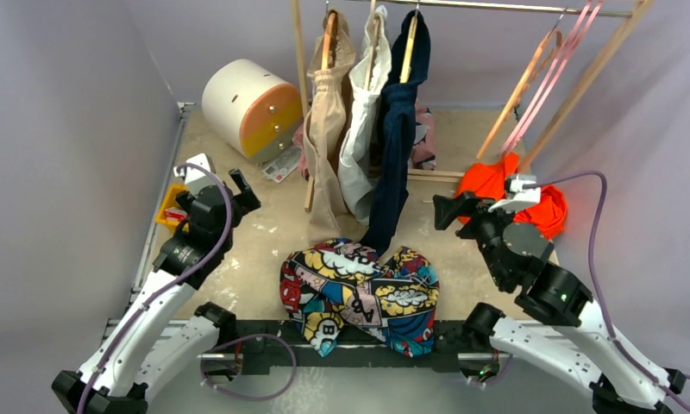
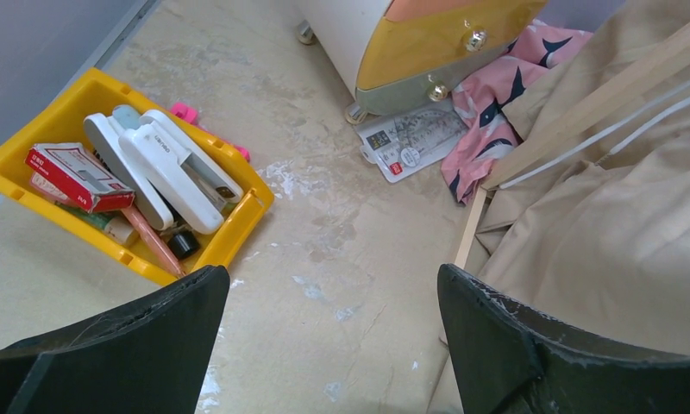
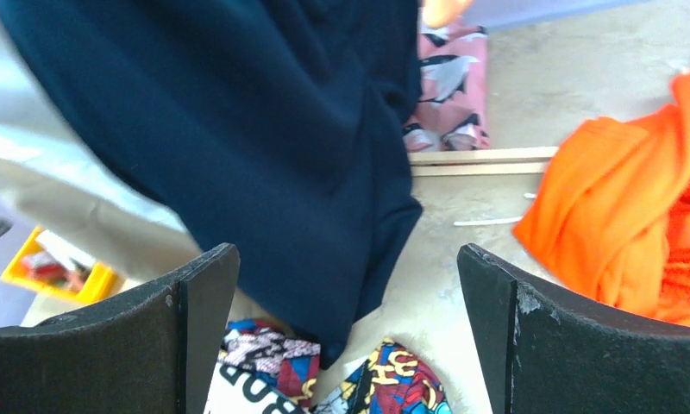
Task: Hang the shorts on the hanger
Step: Adjust the shorts at the center of the board.
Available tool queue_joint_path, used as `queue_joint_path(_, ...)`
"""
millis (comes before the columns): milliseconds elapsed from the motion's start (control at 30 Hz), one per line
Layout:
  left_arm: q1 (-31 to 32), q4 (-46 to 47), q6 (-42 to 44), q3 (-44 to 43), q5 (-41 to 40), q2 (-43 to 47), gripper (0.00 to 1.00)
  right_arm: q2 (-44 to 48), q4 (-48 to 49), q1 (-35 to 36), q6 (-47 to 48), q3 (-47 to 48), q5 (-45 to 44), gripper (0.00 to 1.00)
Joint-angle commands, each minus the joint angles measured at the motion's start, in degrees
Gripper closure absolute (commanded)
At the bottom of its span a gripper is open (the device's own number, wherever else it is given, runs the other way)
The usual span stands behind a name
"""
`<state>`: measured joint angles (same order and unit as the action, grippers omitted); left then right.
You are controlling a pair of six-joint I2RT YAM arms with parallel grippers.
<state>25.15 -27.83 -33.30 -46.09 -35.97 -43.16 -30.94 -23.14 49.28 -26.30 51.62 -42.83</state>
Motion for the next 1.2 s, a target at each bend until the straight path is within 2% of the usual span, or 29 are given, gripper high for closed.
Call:
queue_joint_path(0, 0.1, 2.48, 1.41, -0.63, 0.28, 1.56, 0.1, 1.53, 2.11, 0.21, 7.91, 3.1, 13.47, 0.02)
queue_joint_path(100, 0.11, 3.06, 1.54, -0.13, 0.34, 2.53, 0.1, -0.49, -0.12, 0.21, 11.01, 5.57, 25.7, 0.02)
queue_joint_path(267, 0.08, 3.58, 1.71, 0.08, 1.01, 2.59, 0.1, -8.07, -1.62, 0.21, 10.21, 6.13, 42.13, 0.01)
queue_joint_path(467, 0.09, 3.36, 1.87, 0.06, 0.73, 2.47, 0.11, -16.44, 2.79, 0.21, 7.53, 1.2, 52.23, 0.01)
queue_joint_path(867, 0.09, 3.84, 1.96, 0.03, 2.1, 1.04, 0.12, -16.95, 11.52, 1.55, -2.86, -12.1, 52.5, 0.05)
queue_joint_path(1167, 0.08, 3.4, 1.85, 0.13, 2.45, 0.97, 0.12, -22.61, 12.85, 3.72, -5.35, -14.56, 45.77, 0.08)
